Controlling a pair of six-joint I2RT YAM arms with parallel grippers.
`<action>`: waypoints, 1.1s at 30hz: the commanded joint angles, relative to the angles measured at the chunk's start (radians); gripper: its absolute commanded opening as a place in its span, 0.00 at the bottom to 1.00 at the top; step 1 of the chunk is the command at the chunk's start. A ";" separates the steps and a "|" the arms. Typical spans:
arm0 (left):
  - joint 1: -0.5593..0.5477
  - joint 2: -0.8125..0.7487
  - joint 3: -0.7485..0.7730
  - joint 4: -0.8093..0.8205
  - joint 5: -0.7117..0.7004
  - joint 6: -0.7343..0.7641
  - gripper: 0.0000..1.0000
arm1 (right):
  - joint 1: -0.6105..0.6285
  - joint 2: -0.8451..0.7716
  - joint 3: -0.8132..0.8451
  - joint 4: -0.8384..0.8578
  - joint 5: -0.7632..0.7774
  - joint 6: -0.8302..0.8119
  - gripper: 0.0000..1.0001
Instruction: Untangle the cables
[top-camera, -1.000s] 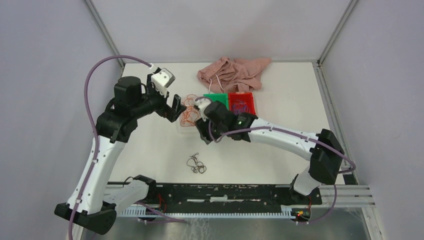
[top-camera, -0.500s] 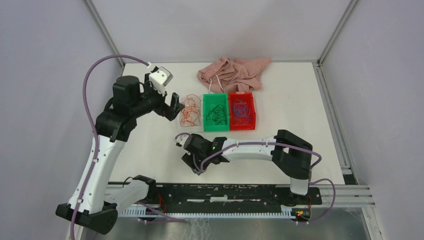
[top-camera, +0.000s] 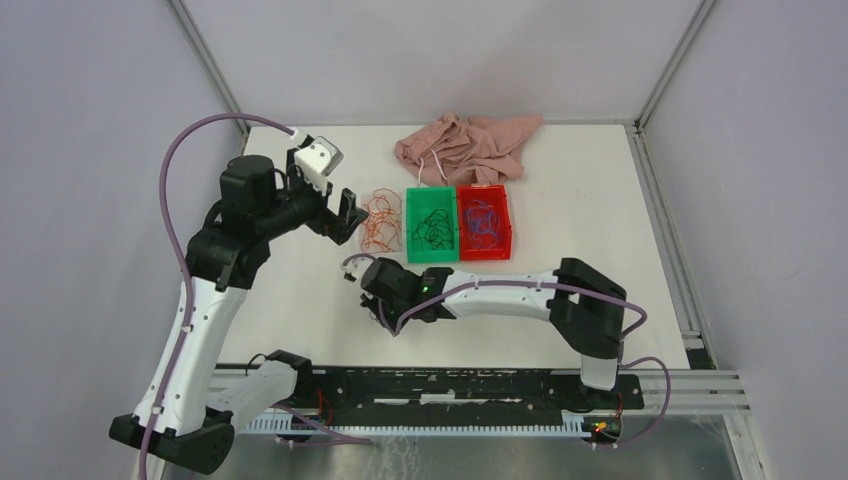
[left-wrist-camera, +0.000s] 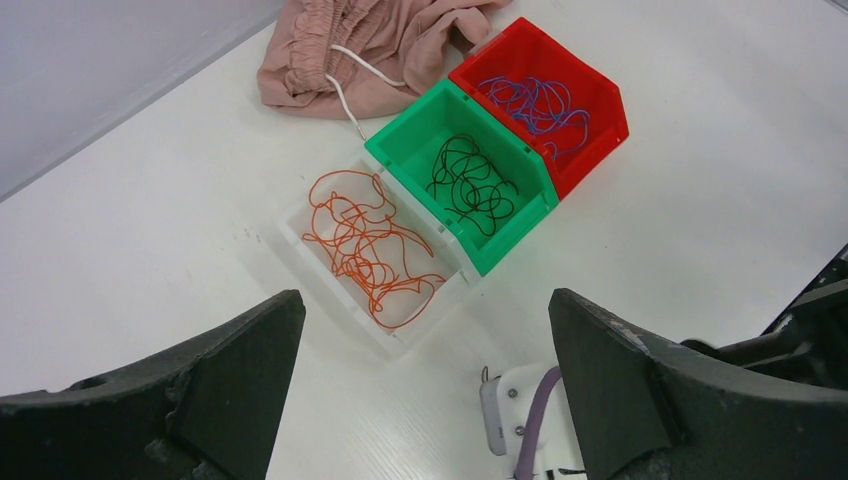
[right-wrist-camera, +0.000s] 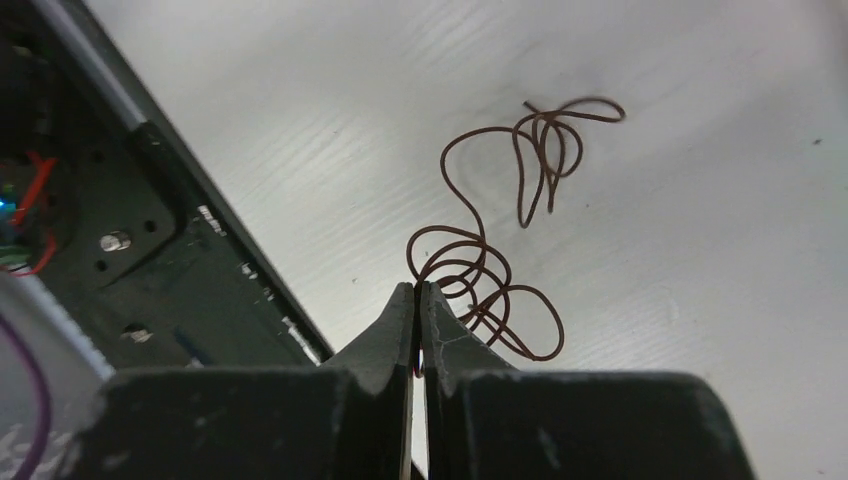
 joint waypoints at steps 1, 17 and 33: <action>0.006 -0.036 -0.015 0.021 0.039 0.011 0.99 | -0.030 -0.194 0.000 0.031 -0.051 -0.015 0.04; 0.006 -0.058 -0.044 0.016 0.102 0.021 0.99 | -0.367 -0.548 -0.041 0.072 -0.371 0.048 0.05; 0.007 -0.036 -0.081 0.058 -0.027 -0.029 0.99 | -0.599 -0.121 0.248 -0.043 -0.222 -0.004 0.13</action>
